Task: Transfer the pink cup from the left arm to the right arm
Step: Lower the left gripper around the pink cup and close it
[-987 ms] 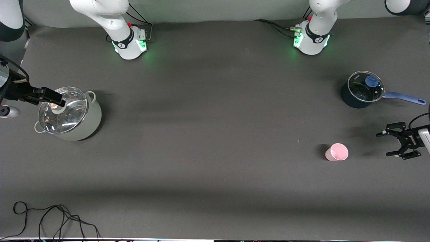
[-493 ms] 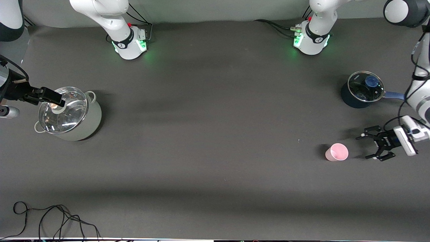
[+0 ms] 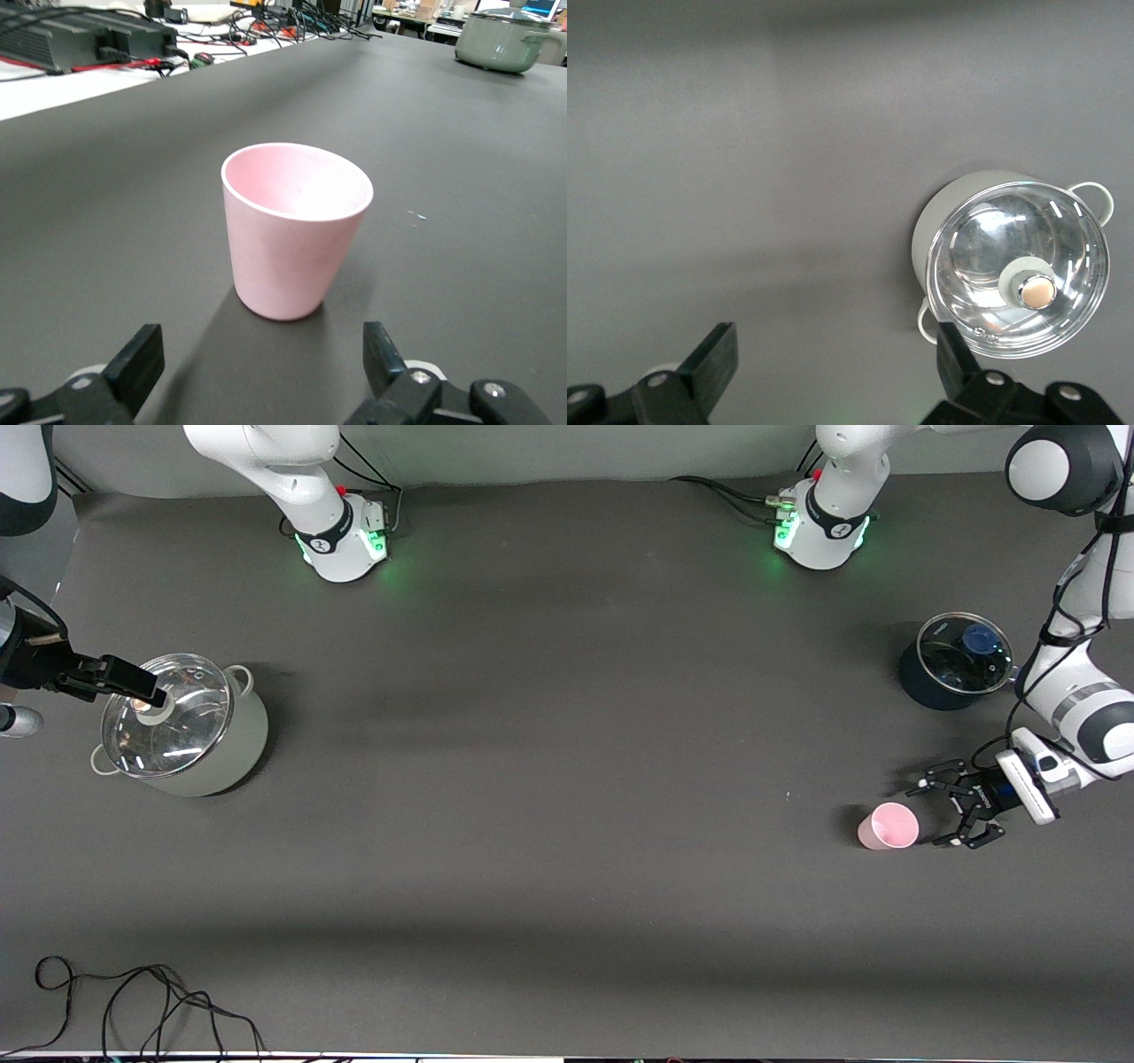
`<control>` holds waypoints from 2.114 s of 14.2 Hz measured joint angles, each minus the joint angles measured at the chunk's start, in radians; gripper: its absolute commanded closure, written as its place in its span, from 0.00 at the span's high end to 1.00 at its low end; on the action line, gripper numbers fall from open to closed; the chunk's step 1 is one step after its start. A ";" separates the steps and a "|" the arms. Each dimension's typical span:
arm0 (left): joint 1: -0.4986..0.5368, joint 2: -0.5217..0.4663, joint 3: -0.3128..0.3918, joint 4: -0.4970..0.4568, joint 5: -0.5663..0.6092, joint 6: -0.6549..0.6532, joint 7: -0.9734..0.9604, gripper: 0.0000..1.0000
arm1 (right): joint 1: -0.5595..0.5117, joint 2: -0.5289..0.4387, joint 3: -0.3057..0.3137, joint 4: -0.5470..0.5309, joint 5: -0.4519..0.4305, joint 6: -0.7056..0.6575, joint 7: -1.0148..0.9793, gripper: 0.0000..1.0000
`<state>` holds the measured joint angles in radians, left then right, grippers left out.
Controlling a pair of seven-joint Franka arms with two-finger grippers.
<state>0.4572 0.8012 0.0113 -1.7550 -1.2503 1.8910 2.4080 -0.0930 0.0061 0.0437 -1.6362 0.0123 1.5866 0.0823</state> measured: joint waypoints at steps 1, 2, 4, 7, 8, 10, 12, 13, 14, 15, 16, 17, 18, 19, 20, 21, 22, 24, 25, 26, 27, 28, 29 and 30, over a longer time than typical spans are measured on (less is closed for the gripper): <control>-0.004 0.003 -0.010 -0.006 -0.029 0.013 0.029 1.00 | 0.000 0.000 -0.001 0.000 0.000 0.000 0.000 0.99; -0.008 0.009 -0.018 -0.010 -0.057 0.022 0.055 1.00 | 0.000 0.000 -0.001 0.000 0.000 0.000 0.000 0.99; -0.017 0.025 -0.030 -0.019 -0.097 0.037 0.095 1.00 | 0.000 0.000 -0.001 0.000 0.000 0.000 0.000 0.99; -0.026 0.038 -0.039 -0.022 -0.130 0.048 0.120 1.00 | 0.000 0.000 -0.001 0.000 0.000 0.000 0.000 0.99; -0.031 0.039 -0.041 -0.024 -0.141 0.052 0.121 1.00 | 0.000 0.000 -0.001 0.000 0.000 -0.001 0.000 0.99; -0.048 0.039 -0.043 -0.032 -0.171 0.065 0.125 1.00 | 0.000 0.000 -0.001 0.000 0.000 -0.001 0.000 0.99; -0.071 0.039 -0.043 -0.036 -0.196 0.072 0.126 0.97 | 0.000 0.000 -0.001 0.000 0.000 -0.001 0.000 0.99; -0.078 0.039 -0.043 -0.038 -0.201 0.076 0.127 0.90 | 0.000 0.000 -0.001 0.000 0.000 -0.001 0.000 0.99; -0.082 0.039 -0.043 -0.040 -0.204 0.079 0.127 0.82 | 0.000 0.000 -0.001 0.000 0.000 -0.001 0.000 0.99; -0.083 0.039 -0.043 -0.041 -0.205 0.080 0.127 0.76 | 0.000 0.000 -0.002 0.000 0.000 -0.001 0.000 0.99; -0.083 0.039 -0.042 -0.042 -0.206 0.080 0.127 0.72 | 0.000 0.000 -0.002 0.000 0.000 -0.001 0.000 0.99; -0.083 0.039 -0.042 -0.042 -0.206 0.080 0.127 0.64 | 0.000 0.000 -0.003 0.000 0.000 -0.001 0.000 0.99; -0.083 0.039 -0.042 -0.043 -0.206 0.081 0.127 0.60 | 0.000 0.000 -0.004 0.000 0.000 -0.001 0.000 0.99; -0.083 0.039 -0.042 -0.043 -0.207 0.081 0.127 0.58 | 0.000 0.000 -0.004 0.000 0.000 -0.001 0.000 0.99; -0.083 0.039 -0.042 -0.043 -0.207 0.081 0.128 0.55 | 0.000 0.000 -0.004 0.000 0.000 -0.001 0.000 0.99; -0.083 0.039 -0.042 -0.043 -0.208 0.081 0.128 0.55 | 0.000 0.000 -0.004 0.000 0.000 -0.001 0.000 0.99; -0.083 0.039 -0.042 -0.042 -0.209 0.083 0.127 0.54 | 0.000 0.000 -0.004 0.000 0.000 -0.001 0.000 0.99; -0.083 0.036 -0.042 -0.040 -0.212 0.095 0.122 0.49 | 0.000 0.000 -0.004 0.000 0.000 -0.001 0.000 0.99; -0.087 0.034 -0.043 -0.039 -0.212 0.100 0.107 0.47 | 0.000 0.000 -0.004 0.000 0.000 -0.001 0.000 0.99; -0.097 0.028 -0.044 -0.036 -0.213 0.110 0.083 0.47 | 0.000 0.000 -0.004 0.000 0.000 -0.001 0.000 0.99; -0.111 0.014 -0.047 -0.033 -0.214 0.130 0.047 0.47 | 0.000 0.000 -0.004 0.000 0.000 -0.001 0.000 0.99; -0.132 -0.004 -0.049 -0.029 -0.214 0.149 -0.001 0.47 | 0.000 0.000 -0.004 0.000 0.000 -0.001 0.000 0.99; -0.161 -0.030 -0.051 -0.028 -0.215 0.175 -0.061 0.47 | 0.000 0.000 -0.004 0.000 0.000 -0.001 0.000 0.99; -0.194 -0.061 -0.053 -0.027 -0.215 0.208 -0.130 0.47 | 0.000 0.000 -0.004 0.000 0.000 -0.001 0.000 1.00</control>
<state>0.2634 0.7404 -0.0415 -1.7824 -1.4653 2.0993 2.2779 -0.0930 0.0061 0.0394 -1.6362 0.0123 1.5852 0.0823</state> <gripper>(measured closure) 0.330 0.004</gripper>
